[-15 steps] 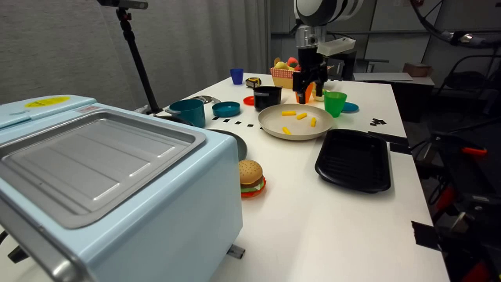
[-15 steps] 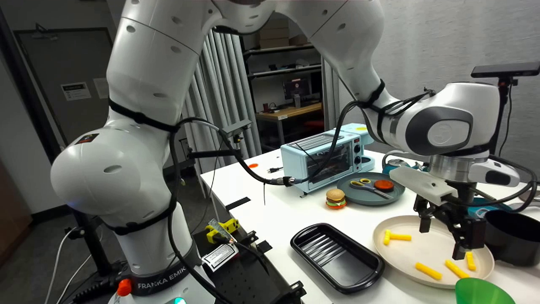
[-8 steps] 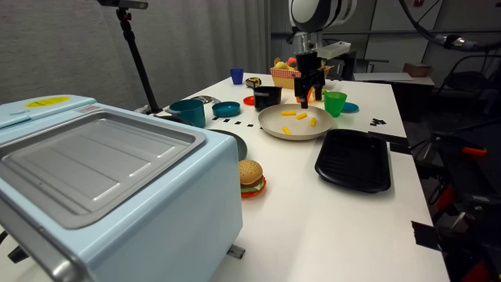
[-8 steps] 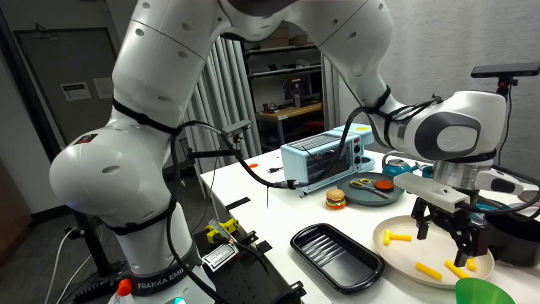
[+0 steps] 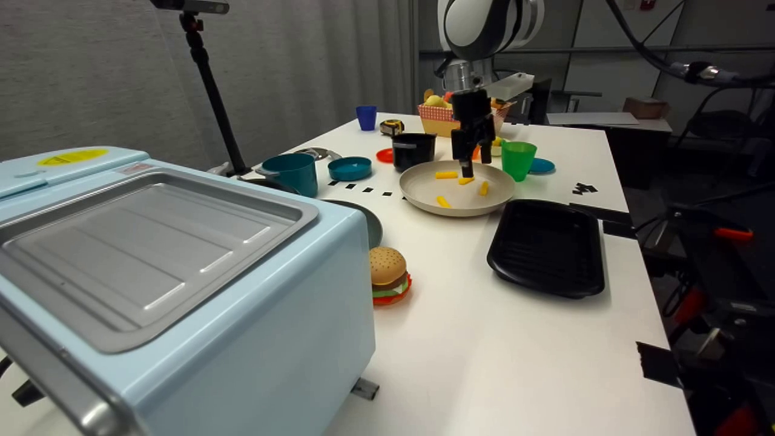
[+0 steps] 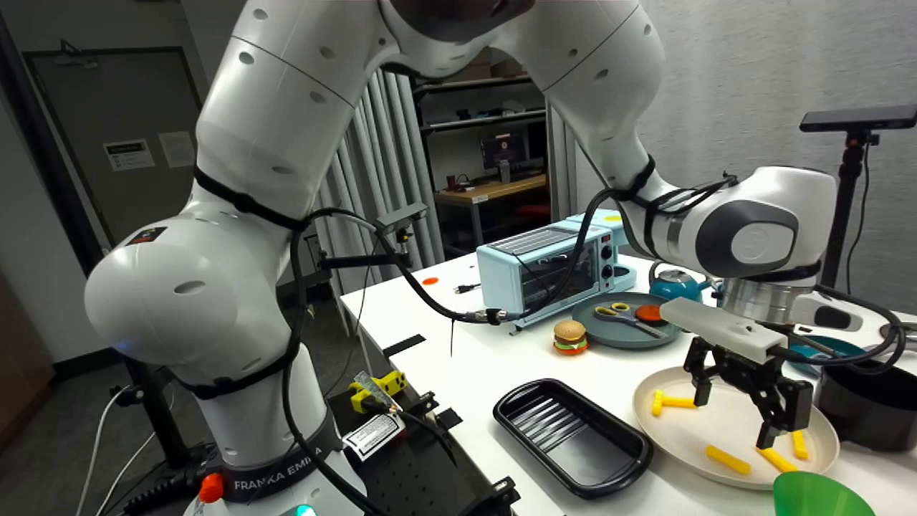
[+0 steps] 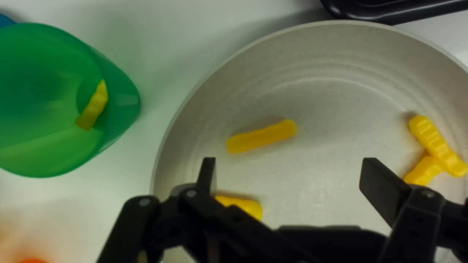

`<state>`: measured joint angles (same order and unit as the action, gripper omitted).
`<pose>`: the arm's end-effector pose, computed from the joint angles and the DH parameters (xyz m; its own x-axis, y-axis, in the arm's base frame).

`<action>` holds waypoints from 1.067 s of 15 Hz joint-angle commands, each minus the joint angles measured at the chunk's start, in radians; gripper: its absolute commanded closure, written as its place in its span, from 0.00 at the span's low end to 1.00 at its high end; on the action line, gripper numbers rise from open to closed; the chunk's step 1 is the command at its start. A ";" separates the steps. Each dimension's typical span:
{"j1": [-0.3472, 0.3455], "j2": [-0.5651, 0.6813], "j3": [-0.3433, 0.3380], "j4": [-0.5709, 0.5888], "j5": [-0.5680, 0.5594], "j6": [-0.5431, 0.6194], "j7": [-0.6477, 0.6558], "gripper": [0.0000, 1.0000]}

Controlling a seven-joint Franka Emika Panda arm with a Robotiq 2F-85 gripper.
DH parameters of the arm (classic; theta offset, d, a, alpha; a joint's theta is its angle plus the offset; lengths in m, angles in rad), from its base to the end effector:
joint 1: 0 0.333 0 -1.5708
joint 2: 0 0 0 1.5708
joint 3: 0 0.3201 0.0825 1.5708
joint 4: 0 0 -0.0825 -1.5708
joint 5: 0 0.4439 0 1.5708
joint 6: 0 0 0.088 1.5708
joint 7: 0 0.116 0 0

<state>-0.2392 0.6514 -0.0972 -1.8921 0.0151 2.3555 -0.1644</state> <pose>0.6068 -0.2136 0.0886 0.9675 -0.1673 -0.1895 -0.1667 -0.9858 0.0196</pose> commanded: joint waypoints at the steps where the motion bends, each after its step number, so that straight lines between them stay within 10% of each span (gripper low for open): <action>1: -0.029 0.028 0.040 0.040 0.018 -0.027 -0.089 0.00; 16: 0.039 0.052 0.050 0.053 0.074 0.031 0.089 0.00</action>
<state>-0.2176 0.6789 -0.0492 -1.8672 0.0658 2.3761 -0.1153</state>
